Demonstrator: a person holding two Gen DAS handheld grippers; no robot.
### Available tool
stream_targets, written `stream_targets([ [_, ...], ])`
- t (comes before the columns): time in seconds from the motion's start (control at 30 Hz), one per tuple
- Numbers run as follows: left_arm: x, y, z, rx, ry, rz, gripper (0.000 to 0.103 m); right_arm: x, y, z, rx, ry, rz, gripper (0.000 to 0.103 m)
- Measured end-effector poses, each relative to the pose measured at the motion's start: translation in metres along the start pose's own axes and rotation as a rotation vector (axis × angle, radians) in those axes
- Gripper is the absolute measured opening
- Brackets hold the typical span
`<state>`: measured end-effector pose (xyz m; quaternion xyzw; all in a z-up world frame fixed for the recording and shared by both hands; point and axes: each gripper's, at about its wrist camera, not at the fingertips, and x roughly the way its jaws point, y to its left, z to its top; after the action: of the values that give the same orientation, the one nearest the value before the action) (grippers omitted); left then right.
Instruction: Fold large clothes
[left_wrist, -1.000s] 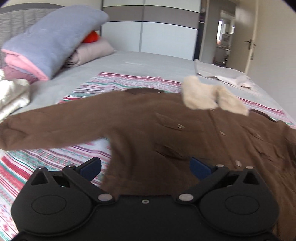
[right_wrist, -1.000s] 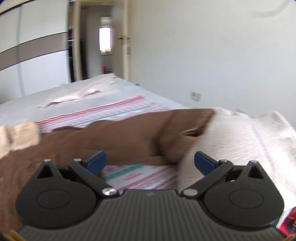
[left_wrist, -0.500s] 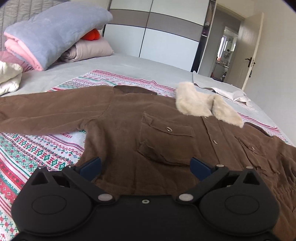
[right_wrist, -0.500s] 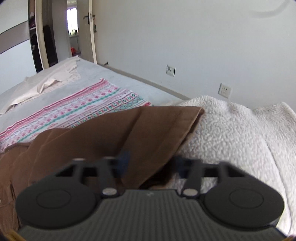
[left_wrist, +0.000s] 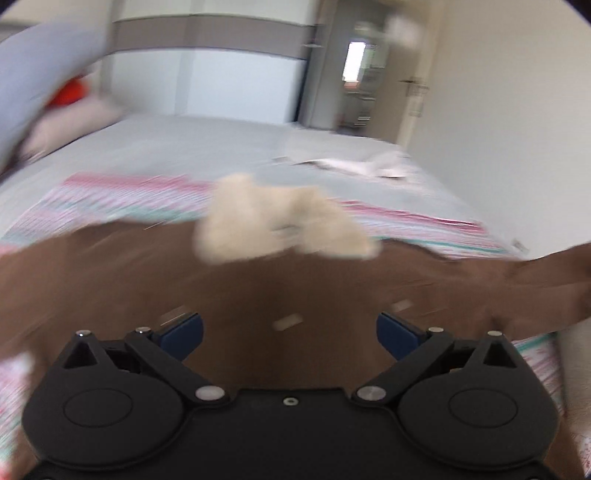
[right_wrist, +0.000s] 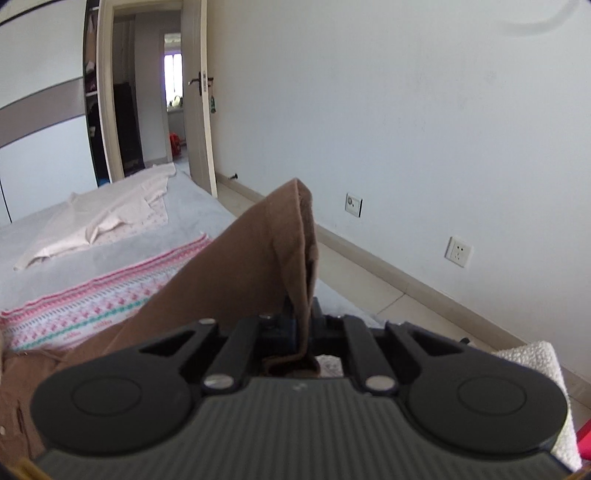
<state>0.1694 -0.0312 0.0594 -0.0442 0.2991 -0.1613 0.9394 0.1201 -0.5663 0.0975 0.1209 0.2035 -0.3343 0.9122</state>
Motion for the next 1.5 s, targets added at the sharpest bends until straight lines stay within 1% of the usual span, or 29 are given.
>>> stream_targets([
  [0.07,0.03,-0.037,0.007,0.049,-0.007,-0.038,0.091,0.015,-0.009,-0.008,0.034,0.027,0.023,0.005],
  [0.1,0.048,-0.053,0.008,0.055,0.0,-0.059,0.083,0.022,-0.013,-0.012,0.051,0.04,0.035,0.005],
  [0.13,0.066,-0.068,0.009,0.052,0.015,-0.084,0.071,0.027,-0.017,-0.017,0.059,0.047,0.047,0.005],
  [0.17,0.085,-0.082,0.009,0.043,0.034,-0.108,0.064,0.032,-0.022,-0.02,0.064,0.05,0.06,0.005],
  [0.2,0.104,-0.095,0.008,0.03,0.05,-0.126,0.049,0.036,-0.024,-0.023,0.064,0.054,0.073,0.005],
  [0.23,0.121,-0.109,0.007,0.019,0.057,-0.147,0.04,0.038,-0.026,-0.027,0.06,0.055,0.085,0.005],
  [0.3,0.151,-0.137,0.004,0.007,0.051,-0.205,0.033,0.04,-0.03,-0.029,0.055,0.054,0.105,0.005],
  [0.33,0.164,-0.15,0.001,-0.004,0.054,-0.242,0.029,0.04,-0.031,-0.03,0.057,0.056,0.113,0.005],
  [0.4,0.188,-0.175,-0.007,-0.02,0.066,-0.329,0.024,0.041,-0.033,-0.028,0.064,0.057,0.131,0.005],
  [0.43,0.199,-0.187,-0.013,-0.034,0.08,-0.371,0.022,0.04,-0.034,-0.027,0.063,0.053,0.141,0.005],
  [0.47,0.211,-0.198,-0.023,-0.052,0.116,-0.411,0.022,0.038,-0.034,-0.026,0.06,0.047,0.153,0.005],
  [0.5,0.222,-0.208,-0.035,-0.062,0.158,-0.428,0.021,0.037,-0.035,-0.024,0.059,0.044,0.17,0.005],
  [0.53,0.225,-0.217,-0.047,-0.041,0.13,-0.408,0.021,0.036,-0.036,-0.024,0.062,0.045,0.191,0.005],
  [0.57,0.224,-0.222,-0.048,-0.024,0.118,-0.398,0.021,0.035,-0.035,-0.023,0.065,0.05,0.204,0.005],
  [0.63,0.226,-0.223,-0.044,-0.017,0.129,-0.393,0.021,0.034,-0.031,-0.022,0.051,0.042,0.194,0.005],
  [0.7,0.22,-0.225,-0.043,0.014,0.119,-0.382,0.022,0.031,-0.026,-0.018,0.06,0.035,0.197,0.005],
  [0.77,0.206,-0.222,-0.041,0.027,0.108,-0.405,0.024,0.025,-0.022,-0.012,0.071,0.034,0.203,0.005],
  [0.8,0.199,-0.218,-0.038,0.012,0.114,-0.425,0.033,0.02,-0.019,-0.009,0.065,0.031,0.206,0.005],
  [0.83,0.191,-0.213,-0.036,-0.007,0.118,-0.44,0.045,0.013,-0.016,-0.005,0.057,0.026,0.213,0.005],
  [0.87,0.183,-0.209,-0.034,-0.022,0.116,-0.45,0.051,0.005,-0.012,-0.002,0.049,0.02,0.222,0.005],
  [0.9,0.172,-0.205,-0.032,-0.028,0.107,-0.456,0.062,-0.003,-0.008,0.002,0.039,0.014,0.231,0.005],
  [0.93,0.162,-0.198,-0.027,-0.026,0.101,-0.455,0.066,-0.011,-0.004,0.006,0.028,0.008,0.24,0.005],
  [1.03,0.139,-0.17,-0.017,-0.027,0.107,-0.426,0.075,-0.036,0.016,0.021,-0.003,-0.01,0.264,0.005],
  [1.07,0.132,-0.157,-0.014,-0.034,0.107,-0.409,0.075,-0.045,0.024,0.027,-0.014,-0.019,0.274,0.005],
  [1.17,0.112,-0.116,-0.008,-0.052,0.103,-0.357,0.077,-0.071,0.058,0.041,-0.057,-0.045,0.308,0.005],
  [1.23,0.1,-0.086,-0.005,-0.065,0.093,-0.321,0.087,-0.088,0.086,0.051,-0.091,-0.056,0.34,0.005],
  [1.37,0.076,-0.032,-0.001,-0.094,0.076,-0.268,0.089,-0.118,0.15,0.062,-0.165,-0.069,0.399,0.005],
  [1.5,0.054,0.013,0.003,-0.111,0.045,-0.227,0.092,-0.141,0.223,0.062,-0.228,-0.051,0.486,0.005],
])
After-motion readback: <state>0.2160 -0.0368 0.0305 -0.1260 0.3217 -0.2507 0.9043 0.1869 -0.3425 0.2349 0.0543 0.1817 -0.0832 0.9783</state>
